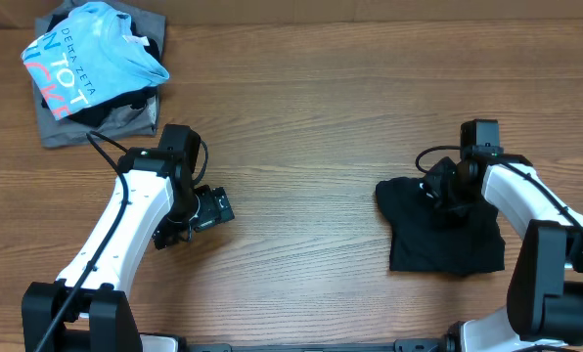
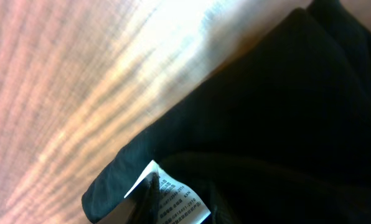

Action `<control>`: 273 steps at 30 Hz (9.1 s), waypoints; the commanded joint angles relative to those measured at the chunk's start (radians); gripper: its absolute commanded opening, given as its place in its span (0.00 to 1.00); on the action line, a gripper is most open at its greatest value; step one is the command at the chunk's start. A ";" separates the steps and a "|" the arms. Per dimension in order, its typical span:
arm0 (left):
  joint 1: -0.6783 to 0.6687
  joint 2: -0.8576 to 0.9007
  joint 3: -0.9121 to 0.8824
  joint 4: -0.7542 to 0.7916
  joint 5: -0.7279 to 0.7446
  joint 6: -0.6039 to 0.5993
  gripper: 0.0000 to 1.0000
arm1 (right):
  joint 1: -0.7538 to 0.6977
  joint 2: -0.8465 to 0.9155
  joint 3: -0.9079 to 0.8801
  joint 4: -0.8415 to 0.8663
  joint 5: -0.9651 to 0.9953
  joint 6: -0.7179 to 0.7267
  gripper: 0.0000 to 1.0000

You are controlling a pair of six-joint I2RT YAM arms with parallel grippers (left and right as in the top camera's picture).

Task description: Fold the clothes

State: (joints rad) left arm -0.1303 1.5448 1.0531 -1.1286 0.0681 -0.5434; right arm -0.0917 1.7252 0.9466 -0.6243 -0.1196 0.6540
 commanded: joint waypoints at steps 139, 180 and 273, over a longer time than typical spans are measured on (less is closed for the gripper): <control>-0.219 0.181 -0.001 0.467 0.113 0.235 1.00 | 0.579 0.067 0.150 -0.478 -0.061 0.020 0.06; -0.227 0.464 -0.002 0.621 0.761 0.533 1.00 | 0.529 -0.244 0.692 -0.981 -0.039 -0.209 0.90; 0.518 0.556 0.958 0.577 0.061 0.269 0.09 | 0.529 -0.244 0.691 -1.070 -0.077 -0.051 1.00</control>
State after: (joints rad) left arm 0.3622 2.0468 1.9797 -0.5537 0.1780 -0.2626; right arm 0.4389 1.4933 1.6173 -1.6947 -0.1799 0.5987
